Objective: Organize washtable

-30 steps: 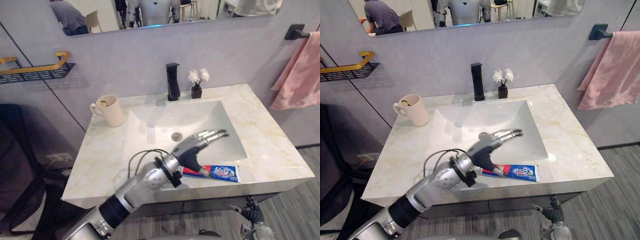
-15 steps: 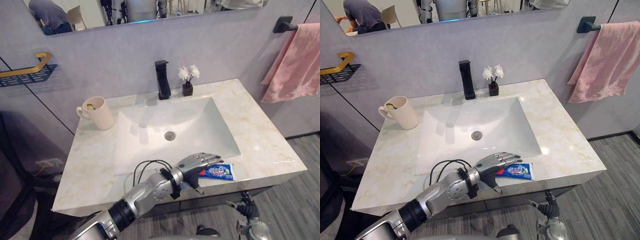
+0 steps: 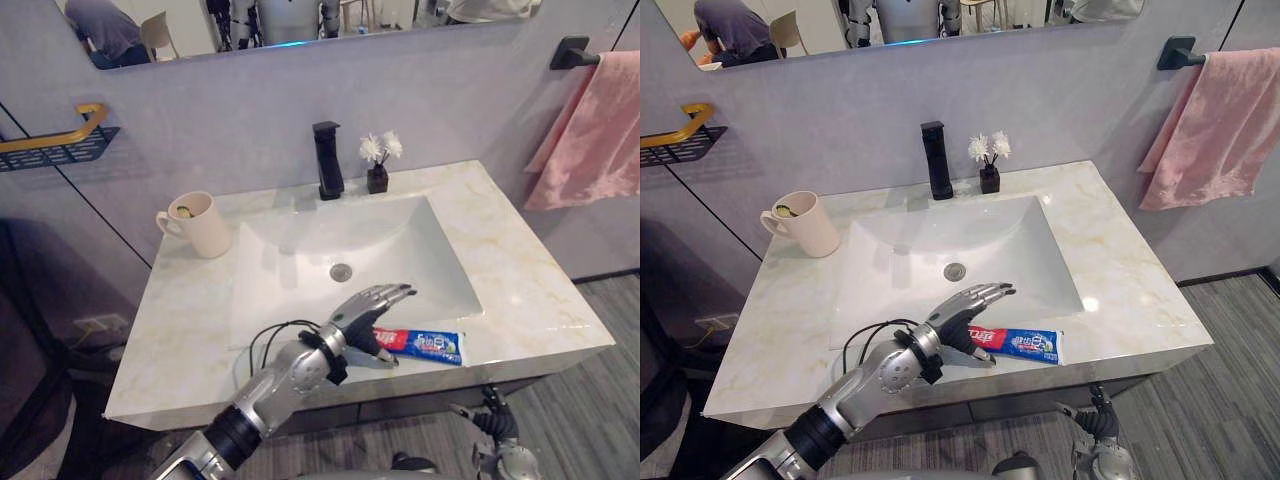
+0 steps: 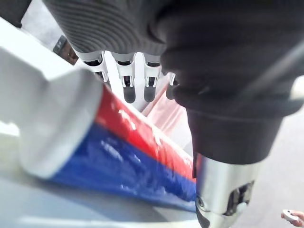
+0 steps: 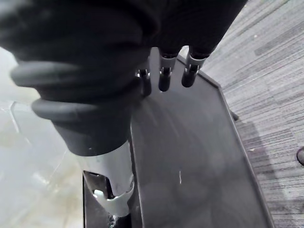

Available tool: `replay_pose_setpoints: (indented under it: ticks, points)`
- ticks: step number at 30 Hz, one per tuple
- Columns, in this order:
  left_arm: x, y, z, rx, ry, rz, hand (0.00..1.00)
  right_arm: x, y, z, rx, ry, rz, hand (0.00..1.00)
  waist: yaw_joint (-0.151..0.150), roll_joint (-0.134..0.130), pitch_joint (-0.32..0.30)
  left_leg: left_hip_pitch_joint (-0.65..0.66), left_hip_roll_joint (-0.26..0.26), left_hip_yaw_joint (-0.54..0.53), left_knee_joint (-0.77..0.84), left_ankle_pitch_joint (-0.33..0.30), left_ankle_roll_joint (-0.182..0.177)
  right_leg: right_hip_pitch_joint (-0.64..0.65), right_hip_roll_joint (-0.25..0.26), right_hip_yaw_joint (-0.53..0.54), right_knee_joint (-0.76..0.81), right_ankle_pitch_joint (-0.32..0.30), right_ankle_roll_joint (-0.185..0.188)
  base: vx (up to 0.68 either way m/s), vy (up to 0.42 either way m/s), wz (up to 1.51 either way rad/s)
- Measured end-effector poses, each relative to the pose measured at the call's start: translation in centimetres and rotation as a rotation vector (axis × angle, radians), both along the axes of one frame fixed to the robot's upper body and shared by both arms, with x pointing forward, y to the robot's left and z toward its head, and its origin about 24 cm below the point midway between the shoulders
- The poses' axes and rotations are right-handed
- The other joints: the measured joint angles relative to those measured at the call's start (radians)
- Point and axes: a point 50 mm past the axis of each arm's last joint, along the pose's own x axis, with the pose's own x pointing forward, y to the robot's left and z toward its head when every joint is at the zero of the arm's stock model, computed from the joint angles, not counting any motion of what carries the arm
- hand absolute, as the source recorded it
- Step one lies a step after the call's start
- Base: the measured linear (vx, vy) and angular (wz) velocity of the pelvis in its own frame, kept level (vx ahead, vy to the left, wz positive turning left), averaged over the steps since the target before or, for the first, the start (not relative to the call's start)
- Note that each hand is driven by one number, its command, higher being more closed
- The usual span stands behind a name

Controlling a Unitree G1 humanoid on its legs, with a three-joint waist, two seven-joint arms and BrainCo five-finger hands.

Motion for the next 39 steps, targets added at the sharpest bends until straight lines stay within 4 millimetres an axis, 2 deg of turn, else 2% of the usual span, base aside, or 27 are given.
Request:
replay_pose_setpoints:
  ticks: [3, 7, 18, 24, 33, 34, 39]
  points:
    - [-0.5, 0.2, 1.0, -0.063, -0.014, 0.005, 0.0, 0.0, 0.0, 0.0, 0.0, 0.001, 0.0, 0.0, 0.0, -0.001, 0.0, 0.0, -0.001, -0.002, -0.001, 0.0, 0.0, 0.001, 0.0, -0.003, 0.0, 0.0, 0.0, 0.0, 0.0, 0.0]
    - [-0.6, 0.3, 1.1, -0.072, -0.025, 0.009, 0.0, -0.2, 0.0, -0.1, 0.0, 0.006, 0.0, 0.0, 0.0, -0.003, -0.001, 0.0, -0.001, -0.008, -0.001, 0.001, 0.0, 0.004, 0.0, -0.01, 0.0, 0.0, 0.0, -0.03, -0.006, 0.04]
    - [-1.9, 2.0, -1.2, 0.042, 0.006, 0.048, 0.0, -0.3, 0.1, -0.2, 0.002, 0.013, 0.002, 0.0, 0.002, -0.007, -0.003, 0.0, 0.001, -0.009, -0.001, 0.001, -0.001, 0.004, 0.002, -0.011, 0.0, 0.0, 0.0, -0.01, -0.001, 0.0]
    - [-1.2, 3.0, -1.1, 0.077, -0.023, 0.095, 0.0, -0.3, 0.1, -0.3, 0.004, 0.019, 0.003, 0.0, 0.002, -0.01, -0.004, 0.0, 0.002, -0.006, -0.002, 0.001, -0.001, 0.002, 0.003, -0.007, -0.004, 0.0, 0.0, 0.0, 0.0, -0.01]
    - [-0.3, 4.3, -2.0, 0.128, -0.009, 0.157, 0.0, -0.2, 0.5, -0.4, 0.007, 0.029, 0.03, 0.0, 0.001, -0.019, -0.011, -0.001, 0.003, 0.018, -0.013, 0.001, -0.001, -0.017, 0.009, 0.016, -0.005, 0.001, -0.001, 0.0, 0.0, -0.07]
    - [-0.3, 4.5, -2.3, 0.142, -0.004, 0.164, 1.0, -0.1, 0.5, -0.4, 0.006, 0.03, 0.032, 0.0, 0.001, -0.019, -0.013, -0.002, 0.003, 0.02, -0.016, 0.001, -0.002, -0.02, 0.01, 0.018, -0.005, 0.001, -0.001, 0.0, -0.001, -0.06]
    - [0.3, 4.7, -2.3, 0.172, -0.009, 0.149, 1.0, 0.0, 0.5, -0.3, -0.001, 0.028, 0.042, 0.0, 0.0, -0.018, -0.016, 0.001, 0.004, 0.039, -0.023, 0.001, -0.002, -0.03, 0.011, 0.037, -0.005, 0.003, 0.0, -0.01, -0.003, -0.09]
